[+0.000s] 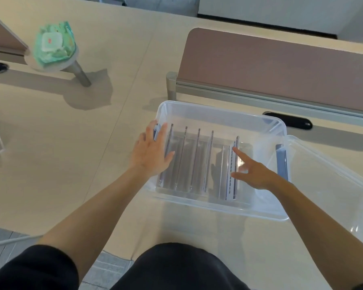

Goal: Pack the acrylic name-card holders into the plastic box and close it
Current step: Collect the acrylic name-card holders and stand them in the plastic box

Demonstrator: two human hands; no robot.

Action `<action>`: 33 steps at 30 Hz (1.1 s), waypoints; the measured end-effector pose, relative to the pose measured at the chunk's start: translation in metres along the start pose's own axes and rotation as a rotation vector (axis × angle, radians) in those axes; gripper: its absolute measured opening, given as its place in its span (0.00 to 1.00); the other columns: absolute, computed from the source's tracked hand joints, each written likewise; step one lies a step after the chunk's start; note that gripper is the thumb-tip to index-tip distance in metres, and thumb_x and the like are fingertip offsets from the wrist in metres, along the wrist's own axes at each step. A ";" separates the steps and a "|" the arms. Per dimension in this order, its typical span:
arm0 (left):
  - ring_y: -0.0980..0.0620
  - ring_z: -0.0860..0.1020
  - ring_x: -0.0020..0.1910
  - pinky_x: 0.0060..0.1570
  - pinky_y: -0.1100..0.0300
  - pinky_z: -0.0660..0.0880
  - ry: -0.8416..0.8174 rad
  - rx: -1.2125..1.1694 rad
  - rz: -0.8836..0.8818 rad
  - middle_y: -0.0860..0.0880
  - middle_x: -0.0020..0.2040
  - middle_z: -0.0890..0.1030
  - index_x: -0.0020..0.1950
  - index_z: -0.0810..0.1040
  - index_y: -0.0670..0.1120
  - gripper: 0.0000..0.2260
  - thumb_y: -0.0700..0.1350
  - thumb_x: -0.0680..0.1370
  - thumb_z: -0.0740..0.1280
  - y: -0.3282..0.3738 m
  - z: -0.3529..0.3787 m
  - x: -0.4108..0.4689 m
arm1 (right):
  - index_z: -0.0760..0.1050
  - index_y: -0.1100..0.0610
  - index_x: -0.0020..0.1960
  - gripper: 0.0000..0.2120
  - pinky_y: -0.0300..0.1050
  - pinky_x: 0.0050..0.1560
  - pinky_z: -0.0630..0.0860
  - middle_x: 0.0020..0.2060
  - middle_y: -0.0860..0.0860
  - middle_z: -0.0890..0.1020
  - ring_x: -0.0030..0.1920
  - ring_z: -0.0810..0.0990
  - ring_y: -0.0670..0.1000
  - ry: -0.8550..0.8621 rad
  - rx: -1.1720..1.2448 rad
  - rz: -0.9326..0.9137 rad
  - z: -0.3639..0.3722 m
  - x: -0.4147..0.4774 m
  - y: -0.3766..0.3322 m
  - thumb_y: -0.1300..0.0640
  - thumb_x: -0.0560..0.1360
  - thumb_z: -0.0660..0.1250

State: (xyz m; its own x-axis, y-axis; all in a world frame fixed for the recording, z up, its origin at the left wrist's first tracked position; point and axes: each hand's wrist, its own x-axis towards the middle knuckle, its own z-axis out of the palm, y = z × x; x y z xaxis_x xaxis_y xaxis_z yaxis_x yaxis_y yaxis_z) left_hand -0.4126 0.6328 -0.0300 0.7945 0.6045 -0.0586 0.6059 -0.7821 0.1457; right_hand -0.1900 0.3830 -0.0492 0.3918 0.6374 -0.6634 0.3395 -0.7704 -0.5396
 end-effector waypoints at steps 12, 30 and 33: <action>0.39 0.69 0.64 0.58 0.47 0.74 -0.023 -0.001 -0.030 0.44 0.78 0.50 0.77 0.52 0.49 0.36 0.59 0.76 0.65 0.003 -0.003 -0.001 | 0.39 0.33 0.78 0.43 0.57 0.70 0.68 0.65 0.51 0.80 0.66 0.77 0.58 0.028 0.031 -0.056 0.007 0.004 -0.001 0.41 0.76 0.67; 0.35 0.59 0.73 0.71 0.39 0.58 0.021 0.136 0.370 0.40 0.75 0.61 0.73 0.65 0.51 0.32 0.63 0.73 0.66 0.030 -0.004 -0.009 | 0.40 0.32 0.77 0.40 0.60 0.68 0.73 0.63 0.48 0.81 0.63 0.80 0.58 0.063 0.067 -0.100 0.023 0.008 -0.019 0.39 0.76 0.64; 0.40 0.52 0.77 0.73 0.37 0.55 -0.272 0.002 0.522 0.47 0.79 0.53 0.78 0.56 0.57 0.37 0.70 0.73 0.61 0.061 0.006 -0.008 | 0.40 0.28 0.76 0.37 0.61 0.70 0.70 0.65 0.47 0.80 0.66 0.77 0.58 0.056 0.095 -0.091 0.025 0.008 -0.015 0.40 0.78 0.63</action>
State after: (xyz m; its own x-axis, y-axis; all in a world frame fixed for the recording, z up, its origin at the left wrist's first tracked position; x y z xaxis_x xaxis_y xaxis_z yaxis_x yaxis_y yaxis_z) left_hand -0.3821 0.5789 -0.0268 0.9697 0.0786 -0.2314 0.1312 -0.9663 0.2214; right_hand -0.2132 0.3996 -0.0596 0.4108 0.7023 -0.5814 0.2944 -0.7057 -0.6445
